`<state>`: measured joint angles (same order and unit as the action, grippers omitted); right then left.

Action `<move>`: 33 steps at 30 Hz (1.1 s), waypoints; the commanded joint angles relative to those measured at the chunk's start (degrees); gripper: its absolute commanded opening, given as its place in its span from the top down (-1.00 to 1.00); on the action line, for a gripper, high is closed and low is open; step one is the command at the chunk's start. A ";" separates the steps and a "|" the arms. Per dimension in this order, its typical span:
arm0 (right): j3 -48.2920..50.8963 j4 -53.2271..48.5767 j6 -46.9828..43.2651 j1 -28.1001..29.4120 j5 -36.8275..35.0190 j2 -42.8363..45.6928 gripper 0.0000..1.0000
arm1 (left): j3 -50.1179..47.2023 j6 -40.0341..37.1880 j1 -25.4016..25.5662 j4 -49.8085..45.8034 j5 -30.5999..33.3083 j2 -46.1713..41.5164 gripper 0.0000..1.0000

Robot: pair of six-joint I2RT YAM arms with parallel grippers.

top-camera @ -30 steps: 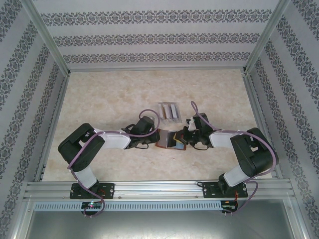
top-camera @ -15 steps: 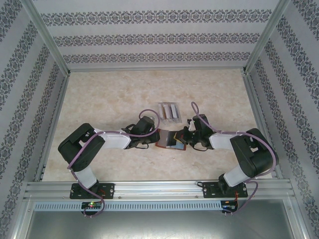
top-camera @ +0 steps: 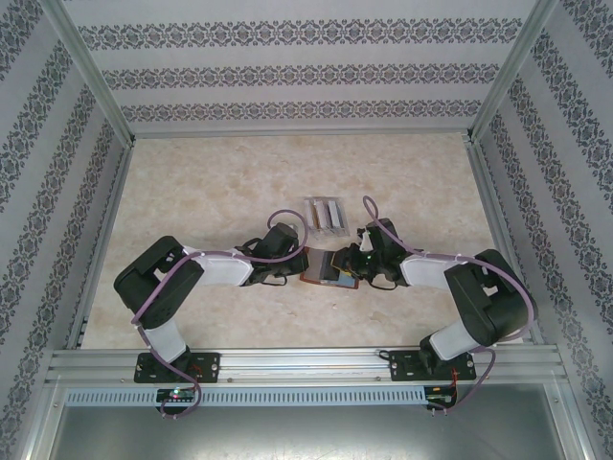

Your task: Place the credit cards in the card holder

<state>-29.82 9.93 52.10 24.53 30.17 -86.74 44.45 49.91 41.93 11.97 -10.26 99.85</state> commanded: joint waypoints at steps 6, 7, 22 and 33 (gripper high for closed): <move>-1.68 -11.95 -4.14 -0.19 -4.50 0.08 0.43 | -0.52 0.57 0.08 -5.44 0.82 2.58 1.00; -1.98 -12.36 -4.45 -0.22 -4.32 -0.09 0.69 | -0.51 0.61 0.13 -5.38 0.94 2.63 1.00; -7.44 -9.34 -2.33 4.62 -2.40 -7.03 0.90 | -0.81 0.85 0.00 -4.83 0.62 1.88 0.87; -7.44 -16.18 -7.22 0.75 -2.15 -1.62 0.51 | -1.32 2.21 -0.71 -4.12 -0.74 2.10 0.89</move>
<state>-37.98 0.10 47.59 27.00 28.95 -90.89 44.53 51.48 41.87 12.01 -11.29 100.03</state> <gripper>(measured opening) 0.237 0.067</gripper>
